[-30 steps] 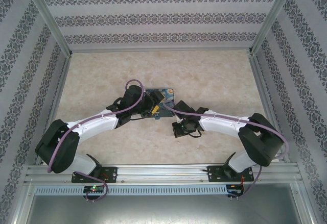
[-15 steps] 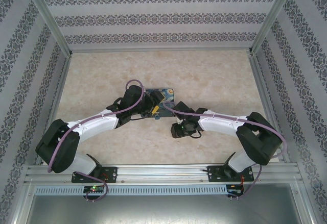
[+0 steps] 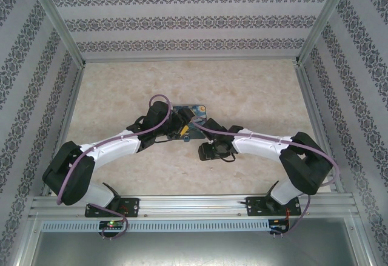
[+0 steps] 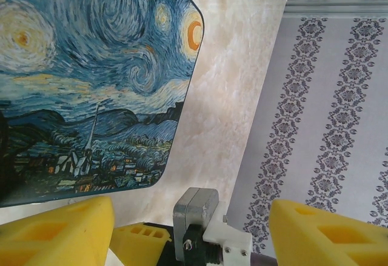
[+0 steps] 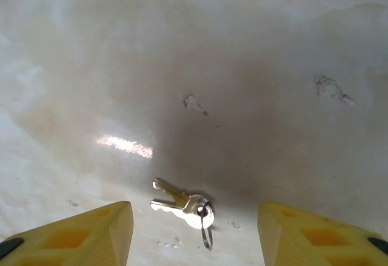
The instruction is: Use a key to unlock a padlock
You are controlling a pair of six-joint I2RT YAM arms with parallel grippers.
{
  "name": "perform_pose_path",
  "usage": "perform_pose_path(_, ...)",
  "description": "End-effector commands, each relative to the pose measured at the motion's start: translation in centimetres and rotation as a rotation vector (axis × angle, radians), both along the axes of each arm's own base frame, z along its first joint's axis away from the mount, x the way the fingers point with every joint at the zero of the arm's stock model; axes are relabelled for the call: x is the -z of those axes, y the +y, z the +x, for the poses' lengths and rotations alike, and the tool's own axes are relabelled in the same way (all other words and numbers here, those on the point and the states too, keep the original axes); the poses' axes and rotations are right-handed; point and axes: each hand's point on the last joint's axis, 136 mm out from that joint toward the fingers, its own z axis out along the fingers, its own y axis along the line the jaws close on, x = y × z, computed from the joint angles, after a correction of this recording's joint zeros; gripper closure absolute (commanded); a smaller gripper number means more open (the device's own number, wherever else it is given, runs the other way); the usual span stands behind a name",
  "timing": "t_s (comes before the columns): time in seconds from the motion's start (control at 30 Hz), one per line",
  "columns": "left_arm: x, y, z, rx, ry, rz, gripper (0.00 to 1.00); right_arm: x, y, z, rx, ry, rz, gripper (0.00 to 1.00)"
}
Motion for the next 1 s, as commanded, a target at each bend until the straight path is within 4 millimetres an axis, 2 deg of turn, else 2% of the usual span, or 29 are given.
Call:
perform_pose_path(0.0, -0.2, -0.3, 0.0, -0.003, -0.012, -0.015, 0.32, 0.7, -0.6, -0.1, 0.053, 0.013, -0.064, 0.43)
perform_pose_path(0.3, 0.0, -0.3, -0.1, -0.005, -0.011, -0.020, 0.32, 2.2, -0.3, -0.5, 0.059, 0.024, -0.116, 0.44)
perform_pose_path(0.5, 0.0, -0.2, -0.2, -0.006, -0.012, -0.021, 0.32, 3.0, -0.5, -0.7, 0.065, 0.040, -0.144, 0.49)
perform_pose_path(0.73, 0.0, -0.1, -0.2, -0.007, -0.011, -0.023, 0.32, 4.3, -0.2, -1.7, 0.051, 0.062, -0.180, 0.59)
perform_pose_path(0.97, 0.0, -0.1, -0.2, -0.007, -0.012, -0.024, 0.32, 4.8, -0.1, -2.3, 0.044, 0.072, -0.183, 0.77)
